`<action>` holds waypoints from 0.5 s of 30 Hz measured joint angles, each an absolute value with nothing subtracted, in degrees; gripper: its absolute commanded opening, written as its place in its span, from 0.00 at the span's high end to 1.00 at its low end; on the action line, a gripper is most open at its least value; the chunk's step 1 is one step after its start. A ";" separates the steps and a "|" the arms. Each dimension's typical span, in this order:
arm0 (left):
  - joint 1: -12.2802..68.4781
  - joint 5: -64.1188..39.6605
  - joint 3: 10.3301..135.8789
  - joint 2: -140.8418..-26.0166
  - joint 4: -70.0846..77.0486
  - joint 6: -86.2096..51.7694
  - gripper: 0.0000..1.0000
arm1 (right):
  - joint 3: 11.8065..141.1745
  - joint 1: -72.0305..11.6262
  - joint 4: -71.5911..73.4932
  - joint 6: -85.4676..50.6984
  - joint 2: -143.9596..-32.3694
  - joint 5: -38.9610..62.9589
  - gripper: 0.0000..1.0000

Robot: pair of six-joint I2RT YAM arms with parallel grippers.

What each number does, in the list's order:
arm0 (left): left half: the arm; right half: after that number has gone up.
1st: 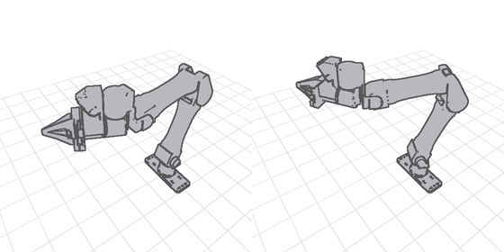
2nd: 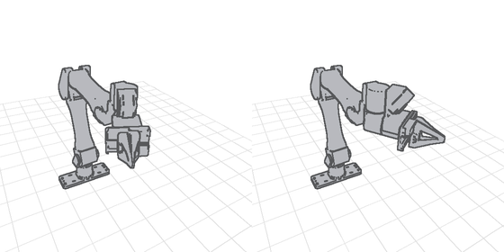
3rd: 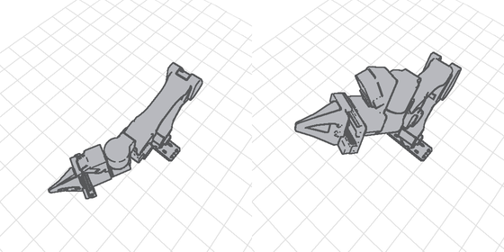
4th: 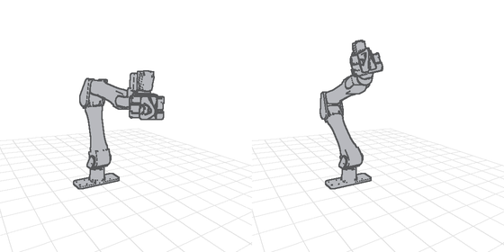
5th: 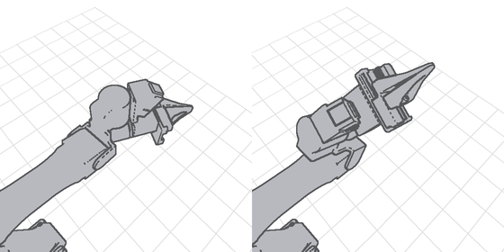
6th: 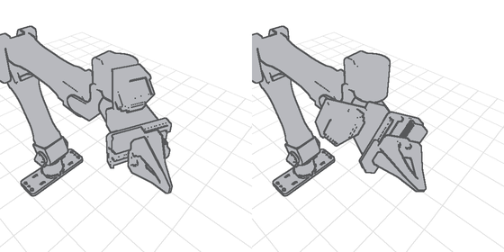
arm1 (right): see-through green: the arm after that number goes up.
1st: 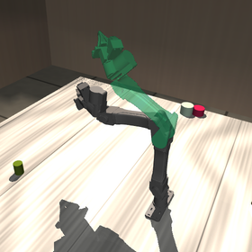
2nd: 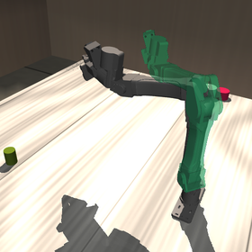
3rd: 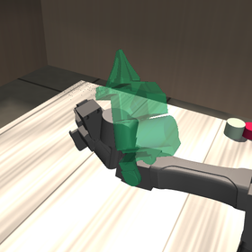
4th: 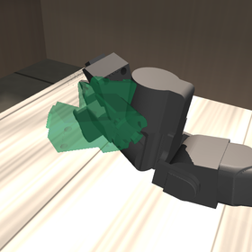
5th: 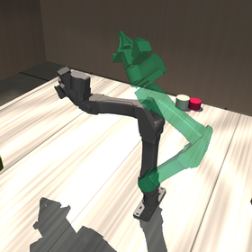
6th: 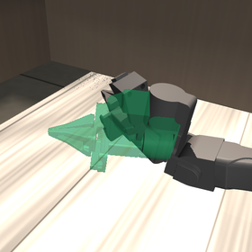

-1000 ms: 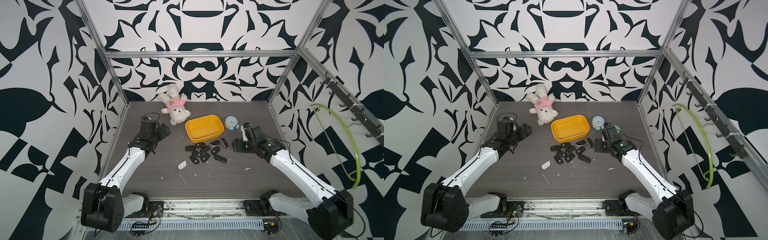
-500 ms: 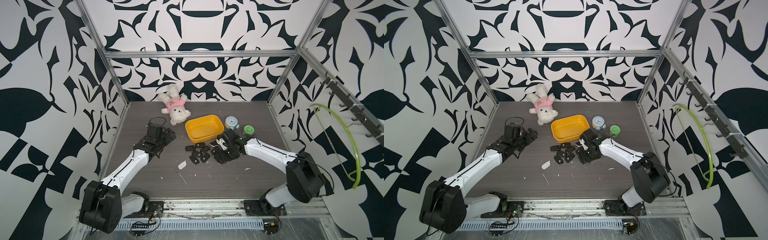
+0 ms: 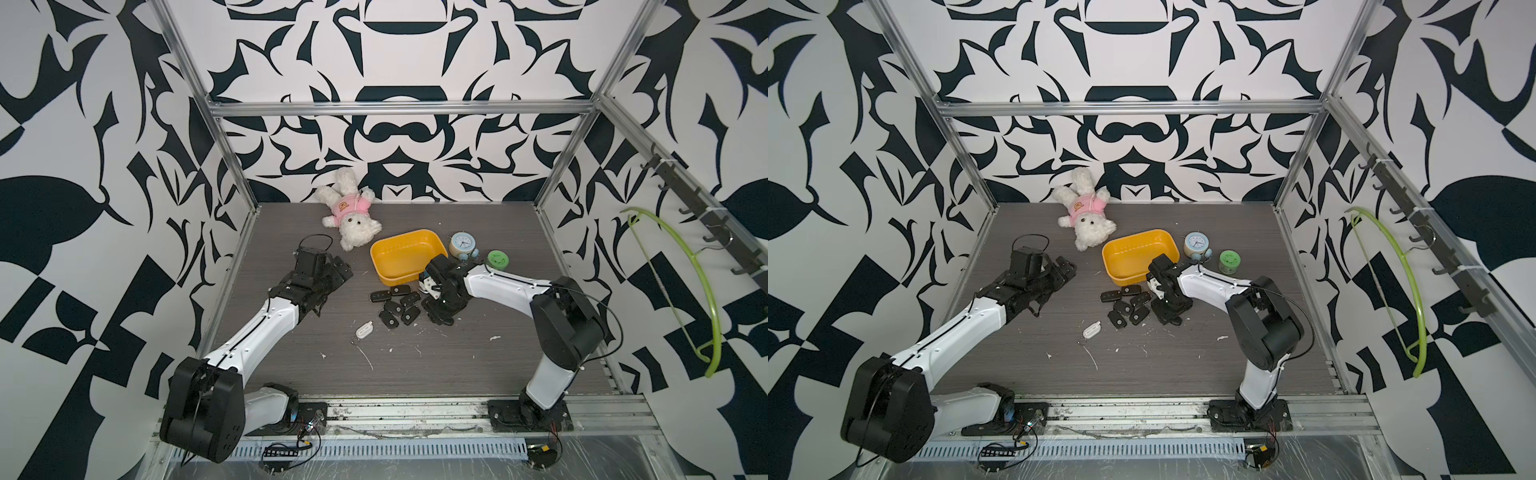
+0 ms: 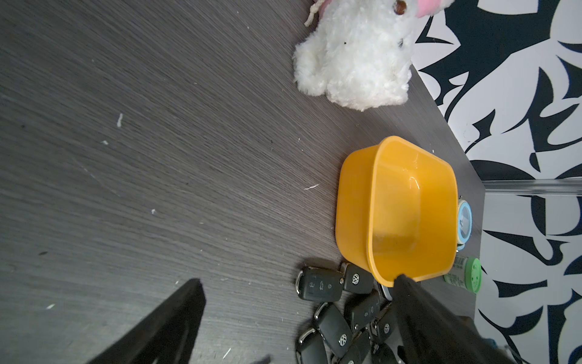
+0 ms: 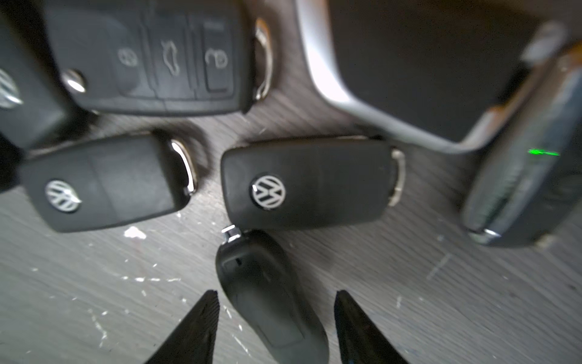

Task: Place the car key into the storage box
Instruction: Pick up the car key from the center of the board.

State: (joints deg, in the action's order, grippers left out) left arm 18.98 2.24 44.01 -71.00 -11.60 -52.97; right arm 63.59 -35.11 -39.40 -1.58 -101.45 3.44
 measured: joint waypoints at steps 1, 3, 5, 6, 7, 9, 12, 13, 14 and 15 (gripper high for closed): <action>18.98 2.20 44.01 -71.00 -11.60 -53.12 0.01 | 63.59 -35.27 -39.35 -1.26 -102.06 3.16 0.40; 18.98 2.13 44.01 -71.00 -11.60 -53.19 0.01 | 63.59 -35.48 -39.20 -0.99 -102.78 2.90 0.40; 18.98 2.15 44.01 -71.00 -11.62 -53.21 0.01 | 63.59 -35.64 -39.00 -0.93 -102.91 2.48 0.40; 18.98 2.15 44.01 -71.00 -11.64 -53.21 0.01 | 63.59 -35.79 -38.81 -0.93 -102.91 2.15 0.40; 18.98 2.20 44.01 -71.00 -11.62 -53.21 0.01 | 63.57 -35.92 -38.63 -0.93 -102.94 1.85 0.41; 18.98 2.26 44.01 -71.00 -11.64 -53.28 0.01 | 63.42 -36.32 -38.11 -1.02 -102.94 0.89 0.44; 18.98 2.31 44.01 -71.00 -11.64 -53.60 0.01 | 63.40 -36.97 -37.93 -1.06 -102.96 -0.12 0.50; 18.98 2.33 44.01 -71.00 -11.62 -53.67 0.01 | 63.40 -37.21 -37.89 -1.08 -102.96 -0.38 0.51; 18.98 2.31 44.01 -71.00 -11.62 -53.82 0.01 | 63.40 -37.41 -37.85 -1.06 -102.96 -0.67 0.53; 18.98 2.31 44.01 -71.00 -11.62 -53.93 0.01 | 63.40 -37.65 -37.82 -1.06 -102.96 -0.93 0.57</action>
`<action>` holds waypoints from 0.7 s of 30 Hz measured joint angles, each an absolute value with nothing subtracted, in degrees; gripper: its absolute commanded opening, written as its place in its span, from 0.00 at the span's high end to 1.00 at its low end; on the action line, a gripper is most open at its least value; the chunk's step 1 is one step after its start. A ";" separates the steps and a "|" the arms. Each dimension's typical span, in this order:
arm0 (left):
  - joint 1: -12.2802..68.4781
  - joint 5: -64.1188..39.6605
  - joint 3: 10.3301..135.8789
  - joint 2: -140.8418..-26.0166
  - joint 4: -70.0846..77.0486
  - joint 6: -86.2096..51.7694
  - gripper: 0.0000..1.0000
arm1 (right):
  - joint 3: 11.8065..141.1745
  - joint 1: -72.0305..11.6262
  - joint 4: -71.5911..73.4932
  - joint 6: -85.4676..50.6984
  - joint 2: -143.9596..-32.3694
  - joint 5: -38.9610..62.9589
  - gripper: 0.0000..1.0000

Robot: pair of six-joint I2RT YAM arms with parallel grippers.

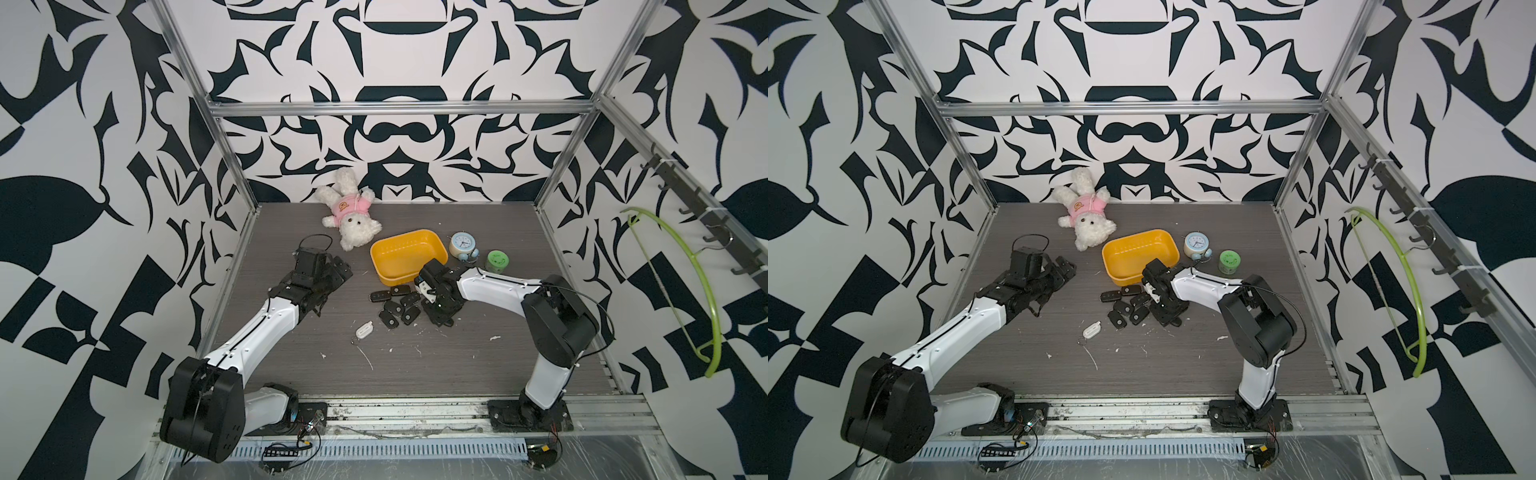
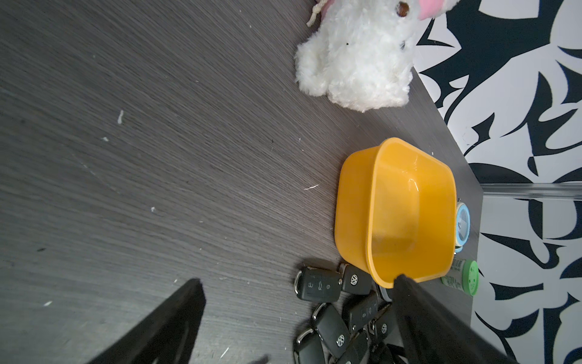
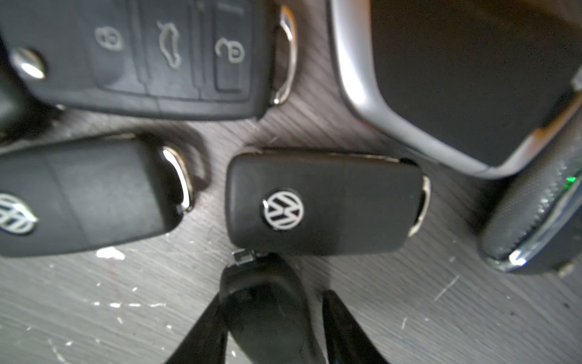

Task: Place the car key into the storage box
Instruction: Pick up the car key from the center of the board.

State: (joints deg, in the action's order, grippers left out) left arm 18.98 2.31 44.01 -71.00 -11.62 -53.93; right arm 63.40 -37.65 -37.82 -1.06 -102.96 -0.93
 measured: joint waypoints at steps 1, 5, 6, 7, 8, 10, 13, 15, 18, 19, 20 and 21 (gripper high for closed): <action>18.98 2.31 44.01 -71.00 -11.62 -54.02 0.01 | 63.40 -37.76 -37.82 -1.08 -102.96 -1.04 0.60; 18.98 2.31 44.01 -71.00 -11.62 -54.13 0.00 | 63.46 -38.35 -37.91 -1.04 -102.96 -1.65 0.70; 18.98 2.33 44.01 -71.00 -11.62 -54.15 0.00 | 63.51 -38.37 -37.91 -0.97 -102.96 -1.76 0.73; 18.98 2.33 44.01 -71.00 -11.62 -54.19 0.01 | 63.51 -38.46 -37.95 -0.89 -102.96 -1.80 0.77; 18.98 2.39 44.01 -71.00 -11.62 -54.19 0.01 | 63.55 -38.54 -38.00 -0.82 -102.96 -1.85 0.79; 18.98 2.55 43.99 -70.98 -11.62 -54.22 0.00 | 63.61 -38.72 -38.15 -0.82 -102.96 -1.93 0.82; 18.98 2.66 43.88 -70.87 -11.64 -54.22 0.01 | 63.75 -38.79 -38.94 -0.82 -102.94 -2.20 0.86; 18.98 2.79 43.88 -70.78 -11.68 -54.22 0.01 | 63.81 -38.79 -39.64 -0.89 -102.80 -2.22 0.90; 18.98 3.27 43.86 -70.48 -11.81 -54.19 0.01 | 63.81 -38.79 -40.73 -1.32 -101.43 -2.20 1.00; 18.98 3.46 43.86 -70.43 -11.84 -54.17 0.01 | 63.81 -38.79 -41.10 -1.48 -100.55 -2.22 1.00; 18.98 3.68 43.86 -70.37 -11.84 -54.17 0.01 | 63.81 -38.79 -41.54 -1.74 -99.20 -2.20 1.00; 18.98 3.86 43.86 -70.35 -11.88 -54.17 0.01 | 63.83 -38.79 -41.98 -2.02 -97.54 -2.22 1.00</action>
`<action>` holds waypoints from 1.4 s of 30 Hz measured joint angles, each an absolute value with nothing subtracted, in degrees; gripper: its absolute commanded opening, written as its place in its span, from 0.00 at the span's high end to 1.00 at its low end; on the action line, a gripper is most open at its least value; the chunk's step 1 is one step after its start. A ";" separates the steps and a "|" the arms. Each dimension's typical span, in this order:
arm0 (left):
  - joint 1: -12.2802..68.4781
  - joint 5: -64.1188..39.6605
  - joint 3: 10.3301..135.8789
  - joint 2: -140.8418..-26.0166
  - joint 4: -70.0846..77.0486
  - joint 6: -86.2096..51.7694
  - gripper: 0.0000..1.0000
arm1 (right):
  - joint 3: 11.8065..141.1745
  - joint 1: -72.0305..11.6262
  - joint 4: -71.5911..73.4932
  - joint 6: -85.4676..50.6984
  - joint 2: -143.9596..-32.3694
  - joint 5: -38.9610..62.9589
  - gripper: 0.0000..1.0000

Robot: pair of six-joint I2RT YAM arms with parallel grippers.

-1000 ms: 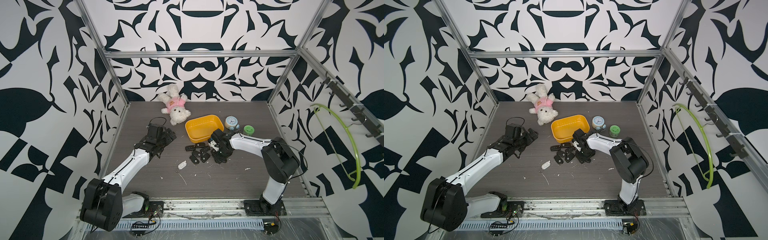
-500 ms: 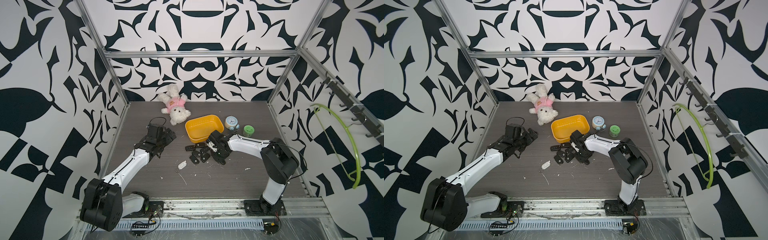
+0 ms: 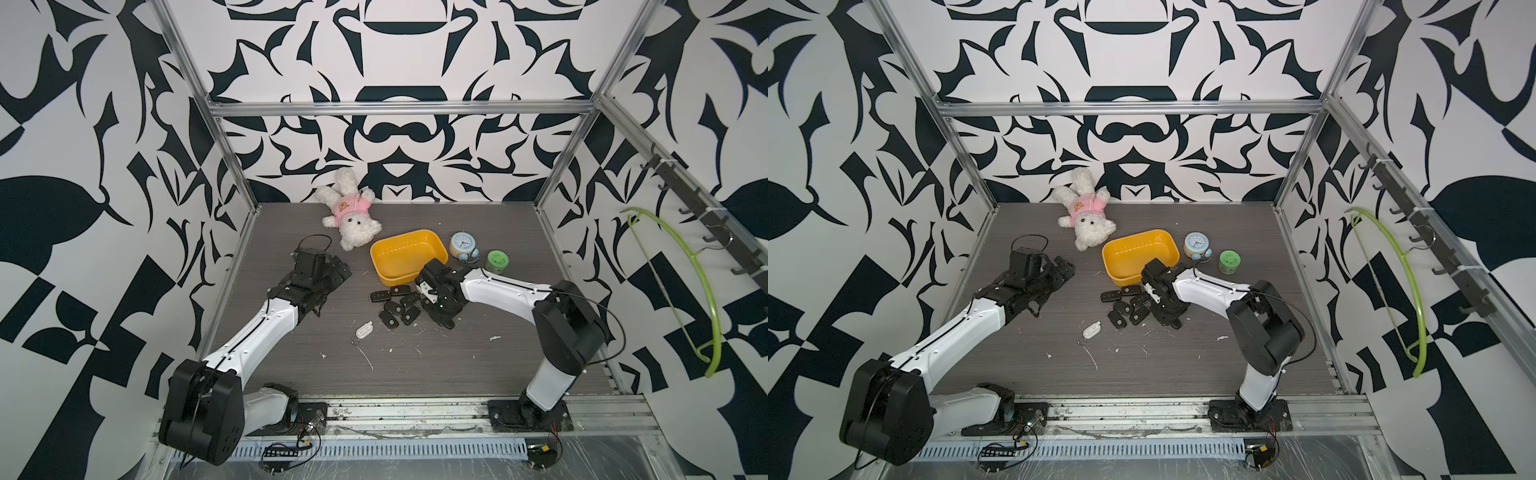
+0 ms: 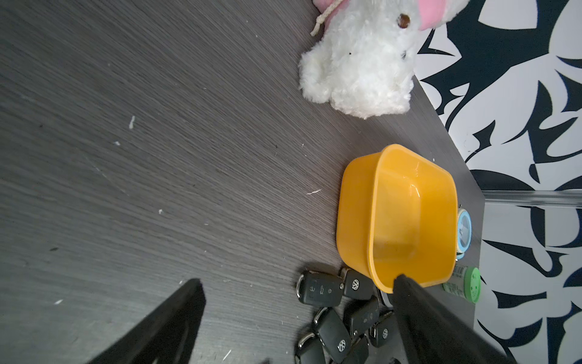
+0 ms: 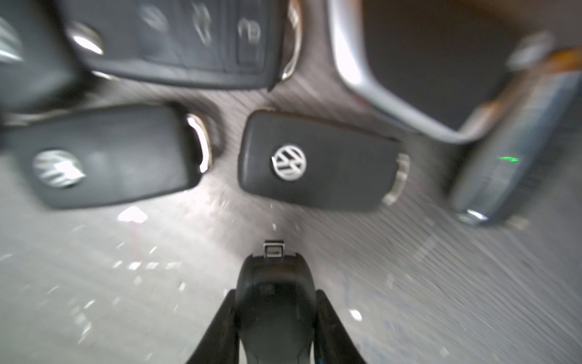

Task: Place the car key into the storage box
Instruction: Pick up the car key from the center of the board, then place the car key in the storage box.

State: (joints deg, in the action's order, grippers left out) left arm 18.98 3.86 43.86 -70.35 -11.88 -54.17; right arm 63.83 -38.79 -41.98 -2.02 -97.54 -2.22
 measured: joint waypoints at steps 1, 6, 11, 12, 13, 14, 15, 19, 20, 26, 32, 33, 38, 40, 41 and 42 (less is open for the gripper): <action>18.98 4.01 43.86 -70.35 -11.92 -54.17 0.00 | 63.88 -38.79 -42.30 -2.37 -95.83 -2.20 1.00; 18.92 4.67 43.86 -70.35 -12.29 -54.17 0.01 | 65.41 -38.79 -43.64 -4.43 -86.89 -2.76 1.00; 18.85 4.91 43.86 -70.35 -12.29 -54.17 0.01 | 69.36 -38.79 -44.45 -6.33 -82.83 -3.92 1.00; 18.83 4.91 43.86 -70.35 -12.32 -54.19 0.01 | 70.43 -38.79 -44.51 -6.66 -82.78 -4.10 1.00; 18.81 4.91 43.86 -70.35 -12.32 -54.19 0.01 | 71.53 -38.76 -44.49 -7.01 -82.94 -4.23 1.00; 18.79 4.91 43.86 -70.35 -12.32 -54.17 0.01 | 72.44 -38.74 -44.49 -7.29 -83.18 -4.34 1.00; 18.76 4.91 43.86 -70.35 -12.32 -54.17 0.01 | 73.43 -38.68 -44.51 -7.53 -83.57 -4.47 1.00; 18.74 4.91 43.86 -70.35 -12.36 -54.15 0.01 | 77.78 -37.91 -44.14 -8.14 -87.09 -5.43 1.00; 18.74 4.91 43.86 -70.35 -12.40 -54.13 0.01 | 78.67 -37.63 -44.01 -8.27 -88.16 -5.43 1.00; 18.65 4.89 43.29 -70.08 -12.86 -54.00 0.01 | 85.12 -32.53 -43.16 -8.69 -97.17 -2.79 1.00; 18.65 4.82 42.48 -69.25 -13.10 -54.02 0.01 | 93.32 -27.77 -43.03 -8.01 -107.02 -0.38 1.00; 18.65 4.80 42.24 -69.25 -13.10 -54.02 0.00 | 94.72 -27.33 -43.05 -7.84 -108.49 -0.12 1.00; 18.65 4.56 41.43 -69.41 -13.08 -54.11 0.00 | 103.46 -26.65 -43.94 -7.38 -116.51 0.75 1.00; 18.65 4.12 41.43 -69.60 -12.97 -54.24 0.01 | 106.91 -26.68 -44.12 -7.42 -119.79 0.91 1.00; 18.65 3.92 41.43 -69.73 -12.91 -54.26 0.01 | 108.05 -26.68 -44.16 -7.46 -121.05 0.86 1.00; 18.65 3.68 41.43 -69.91 -12.82 -54.28 0.01 | 109.16 -26.68 -44.18 -7.62 -122.43 0.80 1.00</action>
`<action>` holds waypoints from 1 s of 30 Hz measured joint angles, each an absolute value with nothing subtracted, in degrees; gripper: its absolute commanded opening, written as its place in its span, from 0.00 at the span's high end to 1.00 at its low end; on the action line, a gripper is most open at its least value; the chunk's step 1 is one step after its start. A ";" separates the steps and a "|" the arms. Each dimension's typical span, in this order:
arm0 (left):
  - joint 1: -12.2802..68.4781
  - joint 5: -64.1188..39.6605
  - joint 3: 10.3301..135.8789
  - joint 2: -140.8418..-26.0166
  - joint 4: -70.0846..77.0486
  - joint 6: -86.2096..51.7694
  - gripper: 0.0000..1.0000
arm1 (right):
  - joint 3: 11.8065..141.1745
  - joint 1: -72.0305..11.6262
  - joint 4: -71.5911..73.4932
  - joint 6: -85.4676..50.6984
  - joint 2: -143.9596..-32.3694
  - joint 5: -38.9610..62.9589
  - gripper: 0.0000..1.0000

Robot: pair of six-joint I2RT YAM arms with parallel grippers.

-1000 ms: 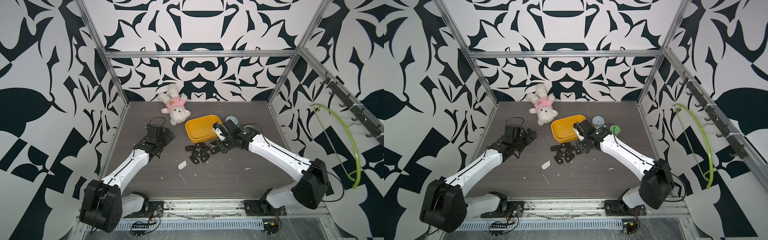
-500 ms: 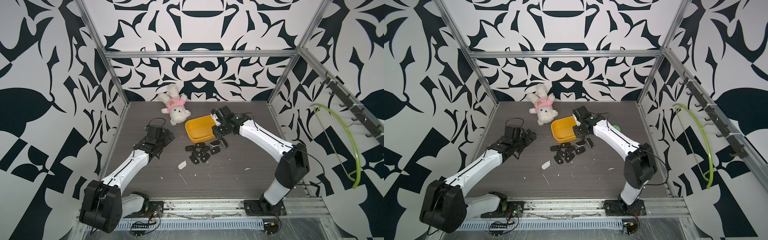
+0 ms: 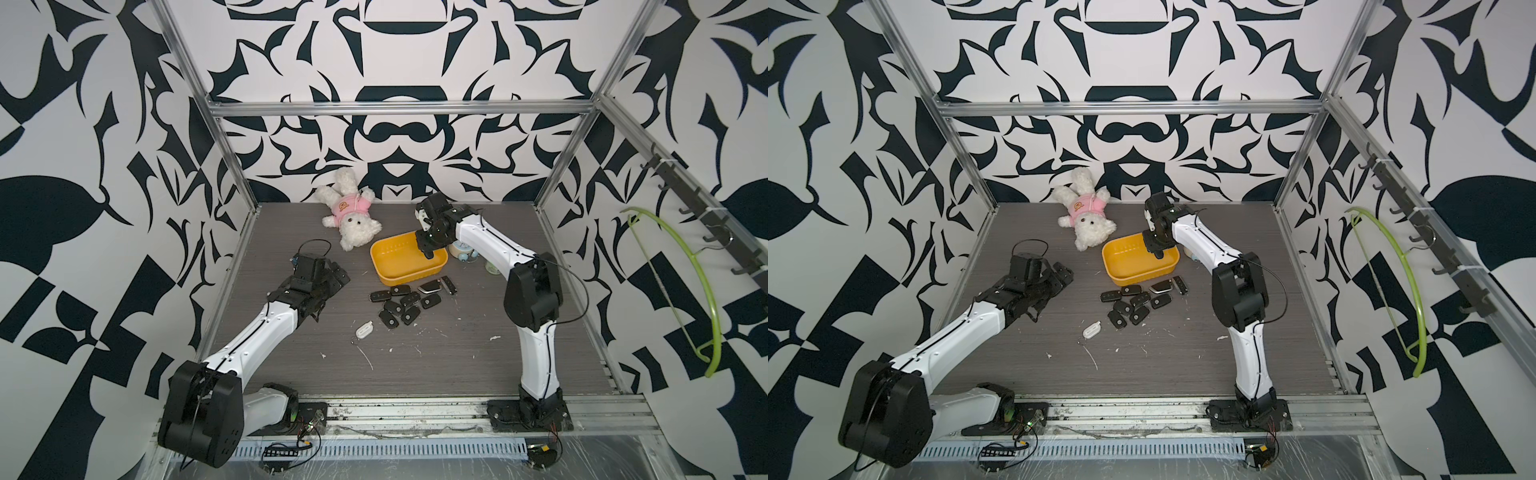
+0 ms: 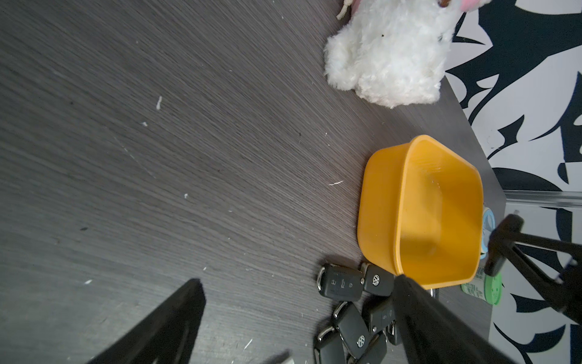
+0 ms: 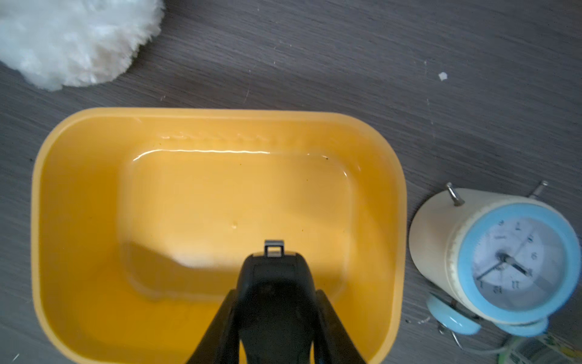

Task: Place the car key into the storage box
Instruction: Place the car key in the storage box.

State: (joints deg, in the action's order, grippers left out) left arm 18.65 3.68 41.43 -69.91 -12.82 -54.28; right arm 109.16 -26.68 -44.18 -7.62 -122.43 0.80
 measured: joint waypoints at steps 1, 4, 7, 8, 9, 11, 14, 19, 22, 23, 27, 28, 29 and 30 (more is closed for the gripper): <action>18.65 3.55 41.41 -70.06 -12.78 -54.28 0.00 | 110.00 -26.68 -44.27 -7.75 -123.63 0.73 1.00; 18.65 3.31 41.12 -70.13 -12.64 -54.43 0.01 | 111.48 -26.68 -44.71 -8.34 -126.54 0.23 1.00; 18.65 3.11 41.10 -70.17 -12.62 -54.46 0.01 | 112.33 -26.68 -45.15 -8.93 -128.86 -0.27 0.95; 18.65 3.07 41.10 -70.17 -12.60 -54.46 0.01 | 112.36 -26.68 -45.21 -8.97 -129.27 -0.49 0.93; 18.65 2.98 41.10 -70.17 -12.60 -54.48 0.00 | 112.36 -26.68 -45.36 -9.04 -129.71 -0.82 0.91; 18.65 2.83 41.01 -70.17 -12.45 -54.50 0.01 | 112.36 -26.68 -45.58 -9.13 -130.37 -1.54 0.88; 18.65 2.52 40.71 -70.17 -12.23 -54.61 0.01 | 112.55 -26.68 -45.65 -9.15 -131.35 -2.52 0.86; 18.65 2.52 40.66 -70.17 -12.27 -54.57 0.01 | 113.23 -26.68 -45.71 -9.63 -133.03 -3.38 0.70; 18.65 2.52 40.66 -70.15 -12.32 -54.43 0.01 | 113.43 -26.70 -45.71 -10.41 -133.47 -3.53 0.55; 18.65 2.52 40.66 -70.13 -12.36 -54.43 0.01 | 113.60 -26.70 -45.76 -10.48 -133.62 -3.55 0.55; 18.65 2.57 40.66 -70.04 -12.64 -54.39 0.01 | 114.72 -26.72 -45.74 -10.98 -133.93 -3.42 0.42; 18.65 2.57 40.66 -70.02 -12.69 -54.39 0.01 | 114.91 -26.72 -45.71 -10.92 -133.93 -3.36 0.42; 18.65 2.57 40.66 -69.97 -12.71 -54.37 0.01 | 115.18 -26.72 -45.63 -11.07 -133.88 -3.27 0.42; 18.65 2.57 40.66 -69.95 -12.71 -54.39 0.01 | 115.35 -26.72 -45.54 -11.11 -133.80 -3.22 0.42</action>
State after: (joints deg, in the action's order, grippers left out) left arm 18.65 2.57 40.66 -69.95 -12.71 -54.39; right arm 115.35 -26.72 -45.54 -11.11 -133.80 -3.22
